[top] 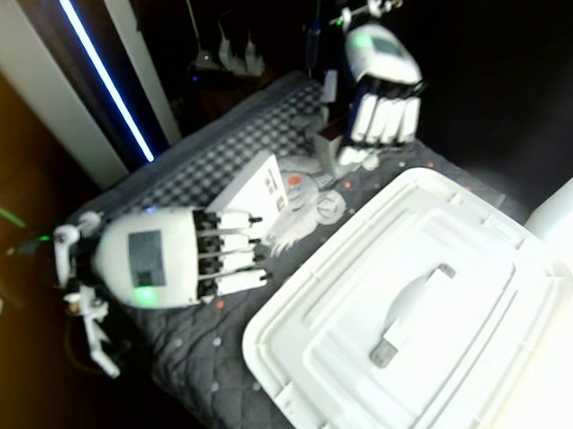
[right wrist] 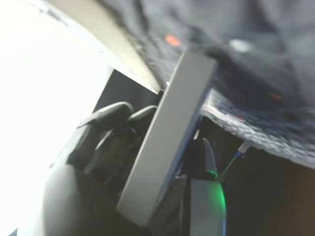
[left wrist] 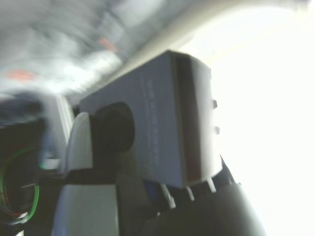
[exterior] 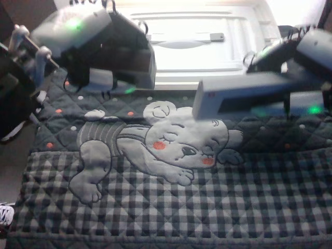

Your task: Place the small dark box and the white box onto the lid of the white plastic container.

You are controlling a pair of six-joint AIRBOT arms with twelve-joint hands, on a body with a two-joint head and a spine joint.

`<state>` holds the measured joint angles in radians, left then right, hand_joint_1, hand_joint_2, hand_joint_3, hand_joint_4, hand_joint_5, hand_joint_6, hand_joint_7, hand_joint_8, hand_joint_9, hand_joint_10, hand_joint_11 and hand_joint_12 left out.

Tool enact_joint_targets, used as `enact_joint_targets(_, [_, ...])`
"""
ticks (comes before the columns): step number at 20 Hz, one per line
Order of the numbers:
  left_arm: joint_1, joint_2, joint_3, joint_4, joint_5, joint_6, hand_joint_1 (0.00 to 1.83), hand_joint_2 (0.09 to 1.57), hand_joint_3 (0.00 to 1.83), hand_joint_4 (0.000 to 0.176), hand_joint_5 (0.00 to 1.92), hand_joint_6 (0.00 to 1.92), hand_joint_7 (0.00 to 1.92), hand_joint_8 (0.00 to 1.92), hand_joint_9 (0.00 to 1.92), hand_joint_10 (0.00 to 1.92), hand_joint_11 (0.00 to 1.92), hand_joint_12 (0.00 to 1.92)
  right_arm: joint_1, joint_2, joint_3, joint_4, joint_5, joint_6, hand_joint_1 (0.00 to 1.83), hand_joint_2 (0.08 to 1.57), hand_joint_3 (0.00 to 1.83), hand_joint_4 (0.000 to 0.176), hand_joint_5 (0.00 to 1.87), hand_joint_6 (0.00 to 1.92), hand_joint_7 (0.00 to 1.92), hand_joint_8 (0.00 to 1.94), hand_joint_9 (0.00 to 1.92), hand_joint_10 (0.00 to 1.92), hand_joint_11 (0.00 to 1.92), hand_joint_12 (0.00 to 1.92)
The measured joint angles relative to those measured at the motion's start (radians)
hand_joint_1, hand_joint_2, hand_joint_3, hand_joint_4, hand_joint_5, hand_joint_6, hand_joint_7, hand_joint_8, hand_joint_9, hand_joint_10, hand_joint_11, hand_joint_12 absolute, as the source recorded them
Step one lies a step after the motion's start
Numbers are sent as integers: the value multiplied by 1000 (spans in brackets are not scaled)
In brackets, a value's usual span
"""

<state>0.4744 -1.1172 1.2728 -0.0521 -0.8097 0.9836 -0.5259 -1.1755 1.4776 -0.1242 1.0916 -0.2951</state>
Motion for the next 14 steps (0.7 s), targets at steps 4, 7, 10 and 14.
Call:
enact_joint_targets(4, [-124, -86, 127, 13, -1, 0, 1292, 1064, 1, 0, 991, 768, 1183, 864, 1215, 880, 960, 1381, 151, -6, 53, -39, -32, -55, 1283, 1077, 1, 0, 1093, 507, 1087, 1106, 1268, 1350, 1198, 1672])
enact_joint_targets(7, [-216, -201, 322, 21, 120, 5, 1219, 1150, 2, 0, 863, 1049, 949, 1166, 917, 990, 789, 1401, 190, -107, 205, -51, -136, -60, 1163, 1115, 6, 0, 970, 964, 836, 1530, 970, 1858, 1051, 1911])
enact_joint_targets(10, [-283, -250, 370, 48, 277, 31, 658, 996, 0, 152, 27, 33, 30, 26, 27, 35, 7, 123, 249, -132, 246, -51, -253, -62, 691, 1159, 13, 109, 25, 12, 268, 77, 31, 796, 7, 342])
enact_joint_targets(14, [-314, -251, 319, 53, 274, 117, 502, 1016, 6, 149, 0, 0, 0, 0, 0, 0, 0, 0, 272, -126, 241, -50, -196, -58, 599, 1155, 7, 164, 1, 0, 1, 0, 0, 4, 0, 0])
